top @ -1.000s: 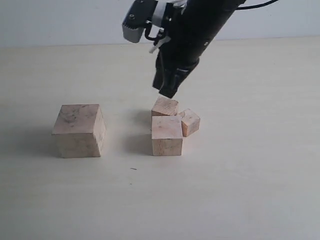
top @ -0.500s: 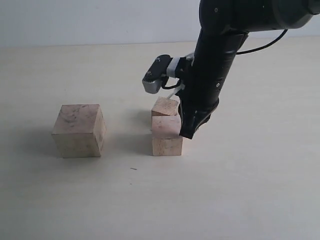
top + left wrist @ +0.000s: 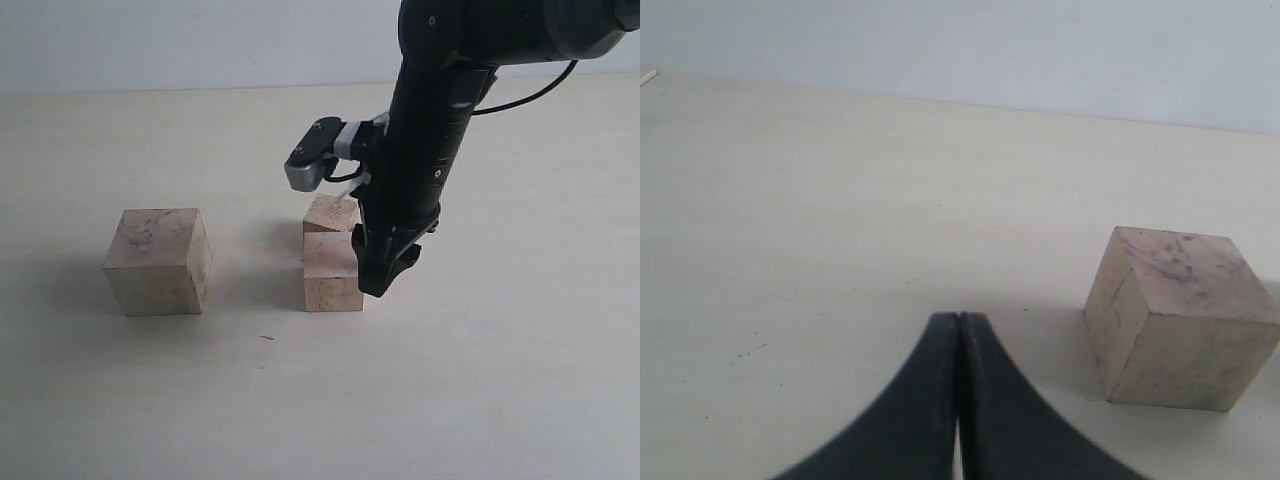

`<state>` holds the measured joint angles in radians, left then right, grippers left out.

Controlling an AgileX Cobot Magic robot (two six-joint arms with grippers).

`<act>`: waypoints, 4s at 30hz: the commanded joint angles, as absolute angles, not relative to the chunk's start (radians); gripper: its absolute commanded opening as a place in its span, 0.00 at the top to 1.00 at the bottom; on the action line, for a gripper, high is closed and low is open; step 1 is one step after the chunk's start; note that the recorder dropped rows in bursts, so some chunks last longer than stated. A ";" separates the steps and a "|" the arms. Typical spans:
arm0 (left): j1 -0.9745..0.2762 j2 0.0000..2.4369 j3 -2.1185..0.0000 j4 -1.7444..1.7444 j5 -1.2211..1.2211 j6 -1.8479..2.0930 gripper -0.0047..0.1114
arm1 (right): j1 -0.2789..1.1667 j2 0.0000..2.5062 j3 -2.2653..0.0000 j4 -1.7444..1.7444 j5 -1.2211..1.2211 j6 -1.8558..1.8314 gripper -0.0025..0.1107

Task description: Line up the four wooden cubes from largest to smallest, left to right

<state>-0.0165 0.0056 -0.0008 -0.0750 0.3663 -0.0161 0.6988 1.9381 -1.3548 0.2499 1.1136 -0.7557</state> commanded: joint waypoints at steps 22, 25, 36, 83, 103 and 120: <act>-0.023 0.000 0.000 -0.072 0.358 -0.019 0.96 | 0.693 2.084 -1.353 0.456 0.889 -0.790 0.55; -0.023 0.000 0.000 -0.072 0.358 -0.019 0.96 | 0.693 2.084 -1.353 0.490 0.883 -0.827 0.55; -0.023 0.000 0.000 -0.072 0.358 -0.019 0.96 | 0.739 2.096 -1.353 0.500 0.849 -0.829 0.55; -0.023 0.000 0.000 -0.072 0.358 -0.019 0.96 | 0.803 2.109 -1.407 0.637 0.731 -0.831 0.55; -0.023 0.000 0.000 -0.072 0.358 -0.019 0.96 | 0.803 1.973 -1.407 0.429 0.761 -0.725 0.55; -0.023 0.000 0.000 -0.072 0.358 -0.019 0.96 | 0.803 2.022 -1.391 -0.167 0.612 -0.241 0.51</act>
